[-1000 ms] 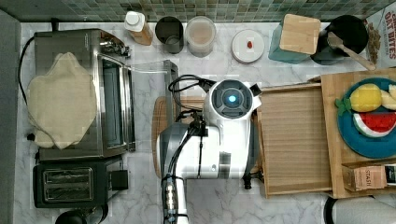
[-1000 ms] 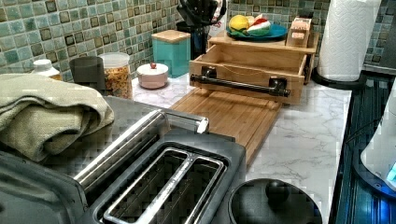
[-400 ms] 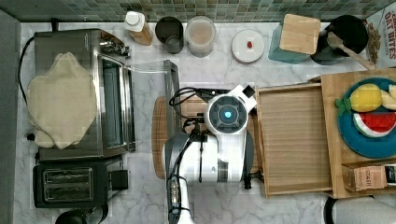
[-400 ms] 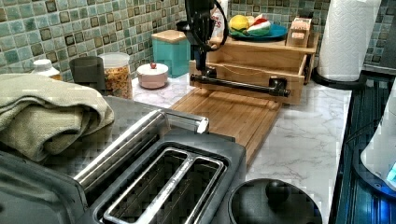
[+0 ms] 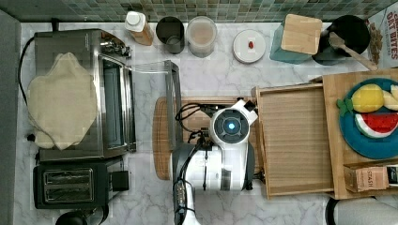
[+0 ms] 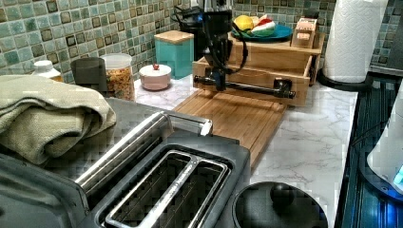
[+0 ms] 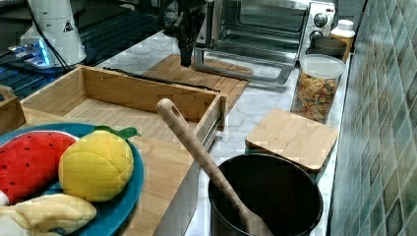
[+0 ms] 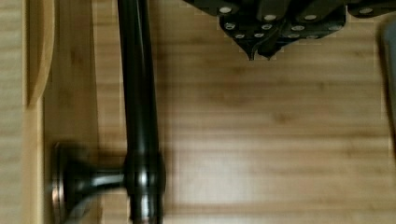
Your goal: Close the drawer.
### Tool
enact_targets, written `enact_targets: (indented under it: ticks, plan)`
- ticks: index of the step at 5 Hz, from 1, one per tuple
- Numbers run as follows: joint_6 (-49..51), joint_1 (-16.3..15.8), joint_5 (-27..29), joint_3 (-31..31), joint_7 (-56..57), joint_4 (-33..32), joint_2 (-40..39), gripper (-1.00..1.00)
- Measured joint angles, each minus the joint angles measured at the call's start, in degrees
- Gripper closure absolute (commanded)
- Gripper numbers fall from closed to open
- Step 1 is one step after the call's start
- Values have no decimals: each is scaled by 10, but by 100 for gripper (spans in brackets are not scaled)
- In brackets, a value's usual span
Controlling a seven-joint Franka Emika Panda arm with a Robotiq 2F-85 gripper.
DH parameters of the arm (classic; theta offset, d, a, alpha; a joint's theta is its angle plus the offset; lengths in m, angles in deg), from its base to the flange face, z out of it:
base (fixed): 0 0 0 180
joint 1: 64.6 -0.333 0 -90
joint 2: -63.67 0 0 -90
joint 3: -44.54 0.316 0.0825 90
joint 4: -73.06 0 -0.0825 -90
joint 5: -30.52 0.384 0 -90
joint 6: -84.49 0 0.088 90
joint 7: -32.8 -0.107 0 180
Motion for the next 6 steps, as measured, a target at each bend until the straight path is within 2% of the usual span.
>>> enact_targets:
  ticks: [1,3,5,6]
  plan:
    - [0,3,0,-1,21,-18,-9,100]
    - [-98,2,-14,-8,37,-39,-36,100]
    - [-96,45,-22,-23,118,-36,-38,100]
    - [-78,49,-25,-48,157,-24,-42,100]
